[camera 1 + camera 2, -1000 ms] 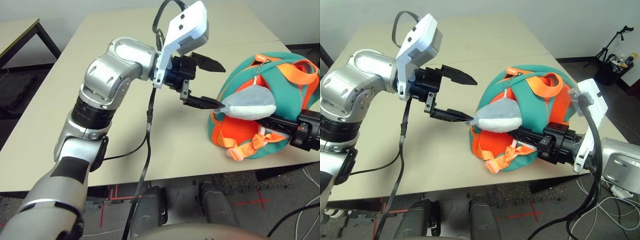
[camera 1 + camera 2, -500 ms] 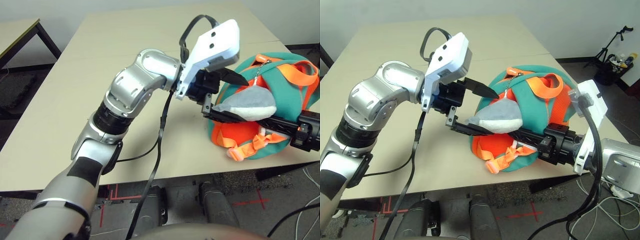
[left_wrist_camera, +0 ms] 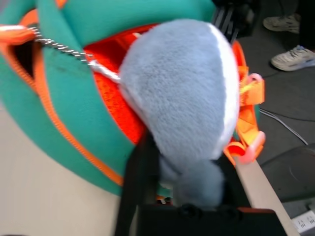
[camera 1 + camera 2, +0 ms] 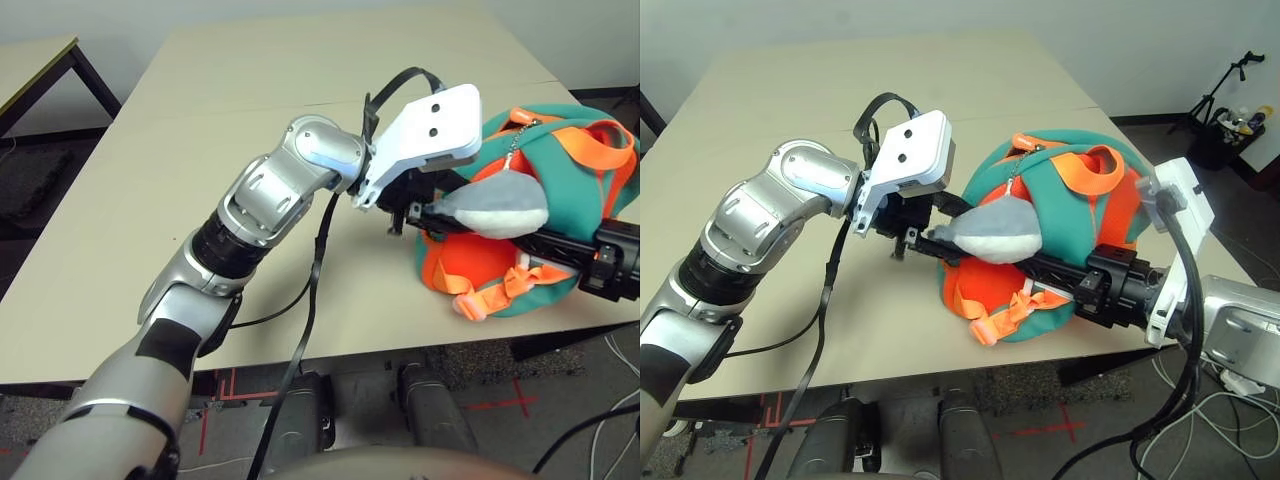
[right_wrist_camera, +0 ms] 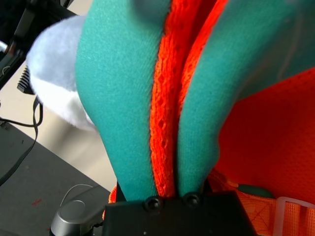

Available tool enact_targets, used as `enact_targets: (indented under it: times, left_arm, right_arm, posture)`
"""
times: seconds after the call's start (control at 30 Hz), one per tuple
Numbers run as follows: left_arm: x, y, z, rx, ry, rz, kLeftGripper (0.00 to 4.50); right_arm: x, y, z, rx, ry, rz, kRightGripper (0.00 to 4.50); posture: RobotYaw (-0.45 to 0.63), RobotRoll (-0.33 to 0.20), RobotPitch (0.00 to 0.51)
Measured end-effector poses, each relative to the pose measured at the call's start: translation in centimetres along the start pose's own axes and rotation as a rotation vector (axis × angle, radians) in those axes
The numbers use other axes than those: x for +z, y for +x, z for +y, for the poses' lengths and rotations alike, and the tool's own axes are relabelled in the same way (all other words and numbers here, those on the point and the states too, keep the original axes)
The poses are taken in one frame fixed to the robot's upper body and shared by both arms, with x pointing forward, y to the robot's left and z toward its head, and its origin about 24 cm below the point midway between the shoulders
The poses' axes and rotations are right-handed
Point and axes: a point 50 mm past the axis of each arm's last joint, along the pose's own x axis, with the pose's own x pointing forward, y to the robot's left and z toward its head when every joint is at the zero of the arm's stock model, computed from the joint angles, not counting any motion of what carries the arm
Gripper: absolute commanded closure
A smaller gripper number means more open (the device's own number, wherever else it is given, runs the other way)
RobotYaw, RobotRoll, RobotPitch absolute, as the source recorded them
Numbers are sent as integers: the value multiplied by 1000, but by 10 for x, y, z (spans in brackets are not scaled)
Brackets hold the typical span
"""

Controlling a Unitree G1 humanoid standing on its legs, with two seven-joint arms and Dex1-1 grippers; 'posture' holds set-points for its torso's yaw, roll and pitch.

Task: Put the pencil case into the backpack and zip it.

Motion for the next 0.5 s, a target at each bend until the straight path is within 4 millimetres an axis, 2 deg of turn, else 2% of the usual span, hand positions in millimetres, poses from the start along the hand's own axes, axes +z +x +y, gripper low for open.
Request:
enact_targets:
  times: [0.03, 0.17, 0.33, 0.4, 0.5]
  left_arm:
    - [1, -3, 1, 11, -13, -11, 4346]
    - [2, -28, 11, 74, -161, -84, 4374]
    - [-6, -85, 25, 238, -443, -130, 4374]
    - [-13, -101, 22, 261, -525, -122, 4374]
    - [-30, -113, 6, 252, -678, -125, 4375]
  right_arm:
    - [0, 0, 0, 1, -1, -1, 4375]
    - [0, 0, -1, 0, 2, -2, 4375]
    - [0, 0, -1, -1, 3, 3, 4375]
    - [-1, 0, -1, -2, 5, 4, 4375]
    - [-2, 0, -1, -1, 8, 3, 4375]
  posture:
    - [-94, 0, 106]
    - [-93, 0, 106]
    - [-87, 0, 106]
    - [-83, 0, 105]
    - [-85, 0, 106]
